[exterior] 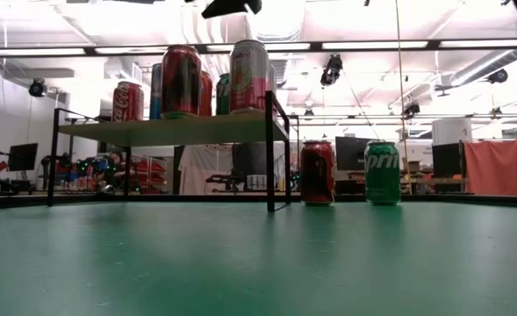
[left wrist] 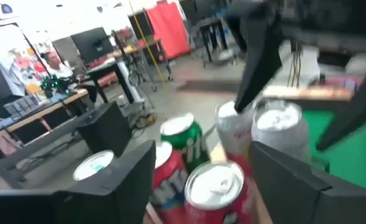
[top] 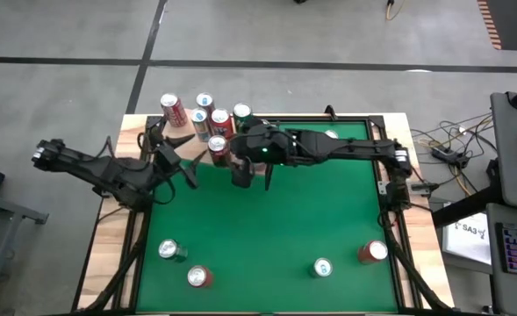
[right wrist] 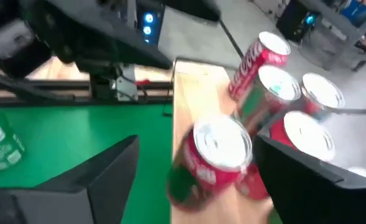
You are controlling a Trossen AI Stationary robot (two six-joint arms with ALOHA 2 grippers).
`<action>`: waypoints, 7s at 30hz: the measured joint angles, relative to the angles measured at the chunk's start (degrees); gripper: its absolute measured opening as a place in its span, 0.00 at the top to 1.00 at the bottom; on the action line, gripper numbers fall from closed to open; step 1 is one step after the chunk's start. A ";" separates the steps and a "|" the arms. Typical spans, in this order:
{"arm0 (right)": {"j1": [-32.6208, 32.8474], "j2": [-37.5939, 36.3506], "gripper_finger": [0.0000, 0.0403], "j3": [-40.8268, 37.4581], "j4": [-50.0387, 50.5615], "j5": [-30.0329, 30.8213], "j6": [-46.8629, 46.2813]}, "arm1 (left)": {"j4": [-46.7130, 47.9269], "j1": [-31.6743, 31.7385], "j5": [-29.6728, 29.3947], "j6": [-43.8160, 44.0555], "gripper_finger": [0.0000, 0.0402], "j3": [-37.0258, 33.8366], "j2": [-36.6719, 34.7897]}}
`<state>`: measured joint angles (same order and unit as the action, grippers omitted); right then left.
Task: Place canned beverage on shelf
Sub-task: Move the red/black soda can on the shelf aligned with the other red/black soda can
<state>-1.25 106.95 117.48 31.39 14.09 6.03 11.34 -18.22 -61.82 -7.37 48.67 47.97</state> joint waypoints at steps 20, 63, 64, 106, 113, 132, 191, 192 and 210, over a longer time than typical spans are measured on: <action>-5.90 8.77 0.97 17.26 13.99 -0.50 8.08 | 24.25 0.04 17.83 8.17 0.99 3.17 -4.19; -6.07 8.77 0.97 12.26 14.47 -0.60 8.40 | -6.78 2.62 7.77 11.05 1.00 -12.82 6.00; -6.14 8.77 0.97 11.93 14.18 -0.57 8.49 | -6.78 2.87 7.76 11.08 1.00 -12.82 6.39; -5.75 8.34 0.97 8.82 11.39 -4.55 10.35 | 2.03 3.28 5.16 13.21 1.00 -12.82 -1.12; -7.02 8.41 0.97 8.82 11.04 -1.62 11.25 | 6.14 3.40 14.31 18.25 1.00 -12.82 0.09; -6.70 10.30 0.97 8.82 9.96 -2.54 11.60 | 5.39 3.72 1.37 19.27 1.00 -12.82 1.69; -6.11 10.30 0.97 8.82 9.61 -6.05 10.70 | 4.37 3.39 -5.23 22.46 1.00 -12.82 4.88; -6.11 10.29 0.97 8.82 9.92 -4.74 11.05 | 4.50 3.39 -5.20 22.46 1.00 -12.82 4.53; -6.89 10.33 0.97 8.45 5.60 -4.63 12.56 | 4.25 3.06 -2.49 25.45 1.00 -12.82 8.58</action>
<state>-8.14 117.27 125.93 36.99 9.46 18.59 15.59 -15.16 -64.31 18.08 35.86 56.54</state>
